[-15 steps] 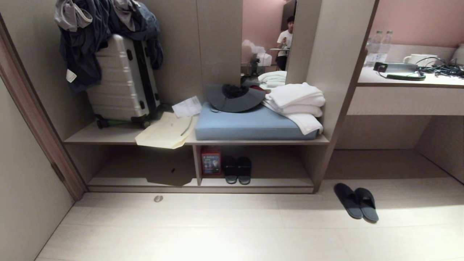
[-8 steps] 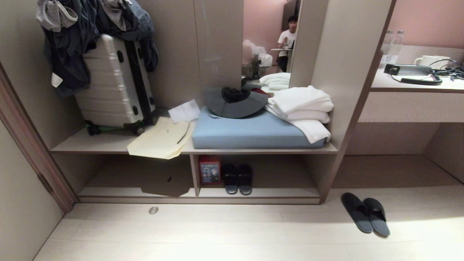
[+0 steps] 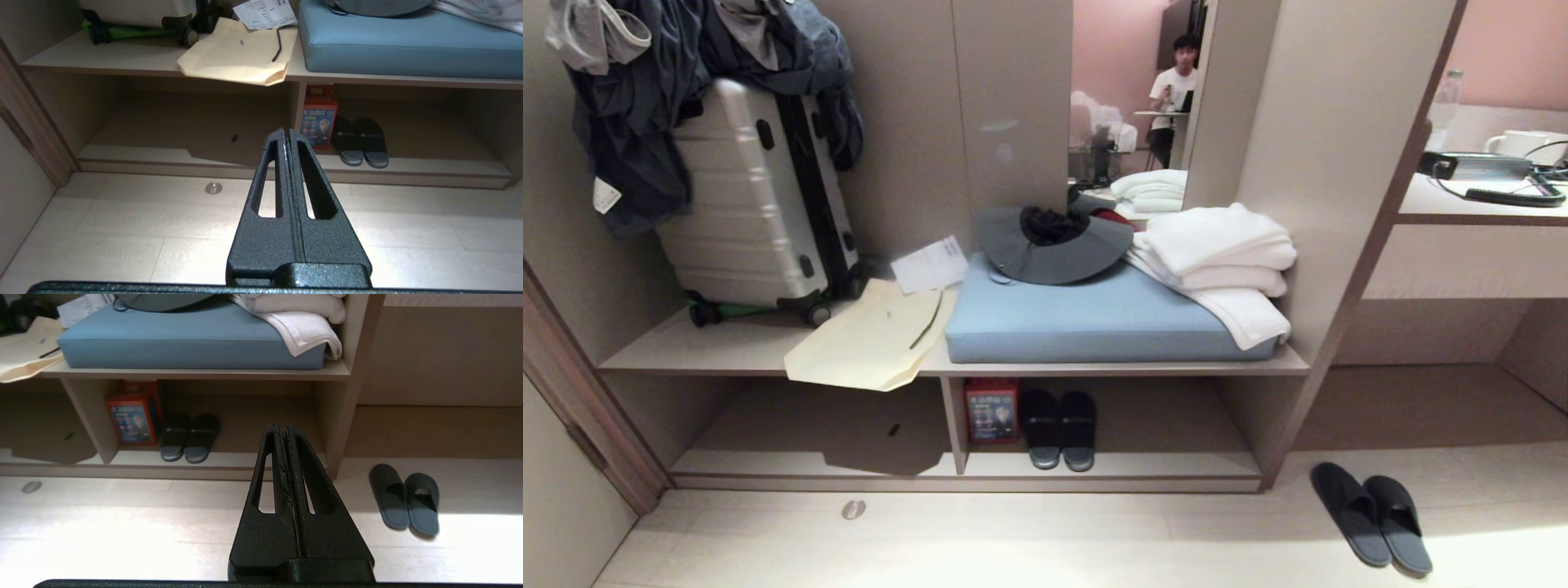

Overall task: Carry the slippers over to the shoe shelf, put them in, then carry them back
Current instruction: Pick up the slippers on the floor

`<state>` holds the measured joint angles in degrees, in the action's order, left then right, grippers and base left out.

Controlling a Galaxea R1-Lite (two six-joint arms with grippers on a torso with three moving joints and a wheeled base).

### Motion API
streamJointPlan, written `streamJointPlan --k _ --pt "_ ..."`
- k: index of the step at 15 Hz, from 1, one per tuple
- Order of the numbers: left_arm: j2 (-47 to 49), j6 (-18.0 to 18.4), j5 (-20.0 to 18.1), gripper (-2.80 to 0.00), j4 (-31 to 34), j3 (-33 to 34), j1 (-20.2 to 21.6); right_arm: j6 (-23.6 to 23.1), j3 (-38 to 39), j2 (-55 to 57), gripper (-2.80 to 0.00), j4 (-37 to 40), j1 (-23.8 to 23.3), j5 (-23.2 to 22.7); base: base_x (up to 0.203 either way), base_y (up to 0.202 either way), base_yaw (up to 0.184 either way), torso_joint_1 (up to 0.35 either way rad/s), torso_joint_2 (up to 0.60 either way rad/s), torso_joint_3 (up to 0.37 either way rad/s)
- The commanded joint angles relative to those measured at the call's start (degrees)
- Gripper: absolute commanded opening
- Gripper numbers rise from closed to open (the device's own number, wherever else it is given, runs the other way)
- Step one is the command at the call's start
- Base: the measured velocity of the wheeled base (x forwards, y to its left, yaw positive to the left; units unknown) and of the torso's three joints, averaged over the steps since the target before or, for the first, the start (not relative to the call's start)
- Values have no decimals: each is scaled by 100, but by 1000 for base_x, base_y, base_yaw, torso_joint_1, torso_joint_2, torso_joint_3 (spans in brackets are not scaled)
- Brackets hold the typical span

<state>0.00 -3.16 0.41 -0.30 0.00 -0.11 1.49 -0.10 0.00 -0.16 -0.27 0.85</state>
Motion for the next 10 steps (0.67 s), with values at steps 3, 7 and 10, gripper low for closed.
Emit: streamJointPlan --k 3,7,10 --pt "0 -2 2 -280 -5 1 2 6 1 -6 -280 -2 0 -1 196 0 -2 3 4 3" --pt "0 -45 2 -280 -5 7 2 1 1 -7 -280 -2 0 -6 197 0 -2 1 2 4" --pt "0 -45 2 -280 -5 8 2 1 1 0 -280 -11 0 -15 85 0 1 4 1 0"
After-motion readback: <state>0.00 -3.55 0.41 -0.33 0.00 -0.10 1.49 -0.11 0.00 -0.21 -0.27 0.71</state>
